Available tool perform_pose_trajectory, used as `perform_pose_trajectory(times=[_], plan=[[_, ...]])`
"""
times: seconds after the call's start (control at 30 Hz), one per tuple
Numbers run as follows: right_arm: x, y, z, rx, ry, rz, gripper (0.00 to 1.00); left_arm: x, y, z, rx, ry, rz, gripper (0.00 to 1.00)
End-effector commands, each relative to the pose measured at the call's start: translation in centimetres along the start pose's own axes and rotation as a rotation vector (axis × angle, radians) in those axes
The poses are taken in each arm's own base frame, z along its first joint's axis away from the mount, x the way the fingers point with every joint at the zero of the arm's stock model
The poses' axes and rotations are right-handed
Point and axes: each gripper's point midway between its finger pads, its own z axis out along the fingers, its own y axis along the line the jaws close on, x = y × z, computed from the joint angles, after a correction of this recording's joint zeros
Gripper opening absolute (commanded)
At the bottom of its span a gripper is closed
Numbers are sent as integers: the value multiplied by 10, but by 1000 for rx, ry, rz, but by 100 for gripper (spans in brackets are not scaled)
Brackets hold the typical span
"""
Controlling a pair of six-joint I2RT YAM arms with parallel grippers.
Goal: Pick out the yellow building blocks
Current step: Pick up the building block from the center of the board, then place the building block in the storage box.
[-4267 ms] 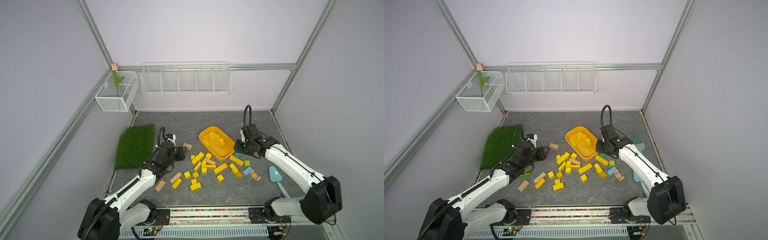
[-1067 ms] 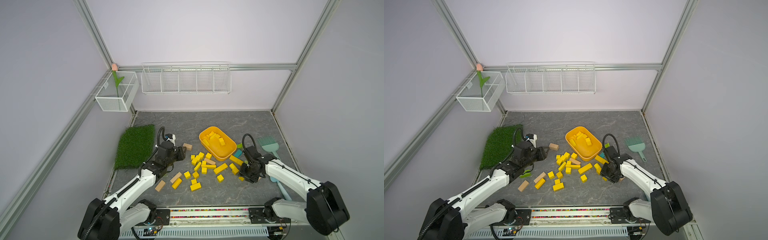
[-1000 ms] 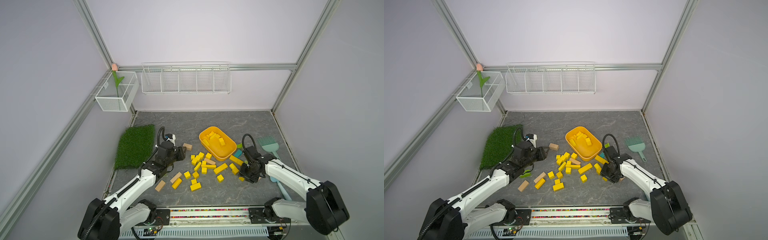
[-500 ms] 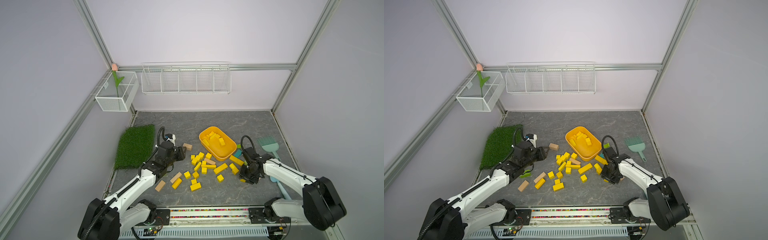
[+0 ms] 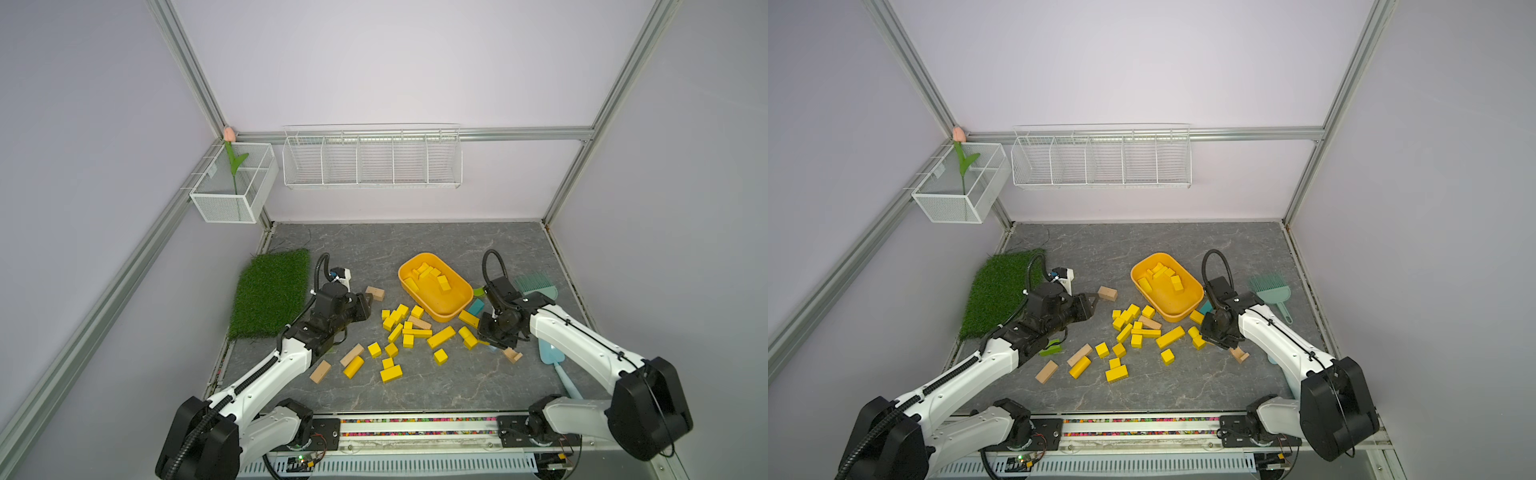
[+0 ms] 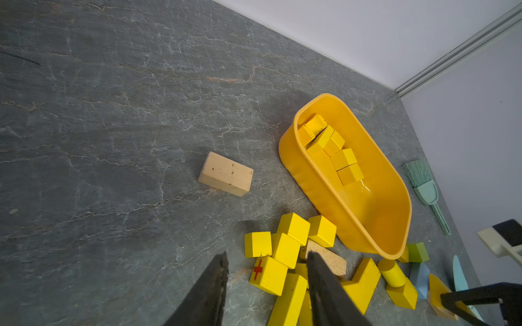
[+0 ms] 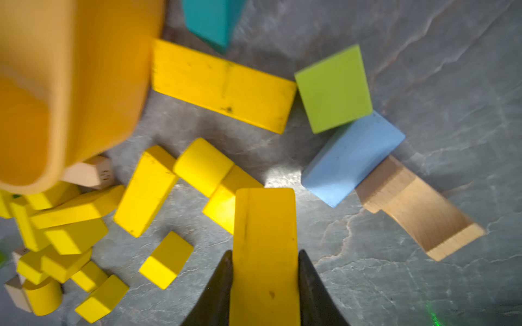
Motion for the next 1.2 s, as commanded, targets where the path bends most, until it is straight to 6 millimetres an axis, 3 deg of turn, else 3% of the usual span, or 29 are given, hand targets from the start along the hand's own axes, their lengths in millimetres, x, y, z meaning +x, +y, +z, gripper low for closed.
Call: perform_pose_trajectory(times=[0.0,0.13,0.27,0.6,0.83,1.17], plan=[[-21,23,-28,-65,-75,-77,15,-2,1,-1,8,-13,-14,48],[-42,55,-42,-133,-92,-114,16,-2,1,-1,10,-11,-17,48],[-59,79,-42,-157,-91,-134,15,-2,1,-1,11,-12,-19,48],[-76,119,8,-221,14,-84,15,-2,2,-2,12,-14,-22,48],[-86,123,31,-168,43,-50,16,-2,3,-3,15,-18,-27,48],[-95,100,51,21,66,50,12,-2,4,-4,18,-22,-30,48]])
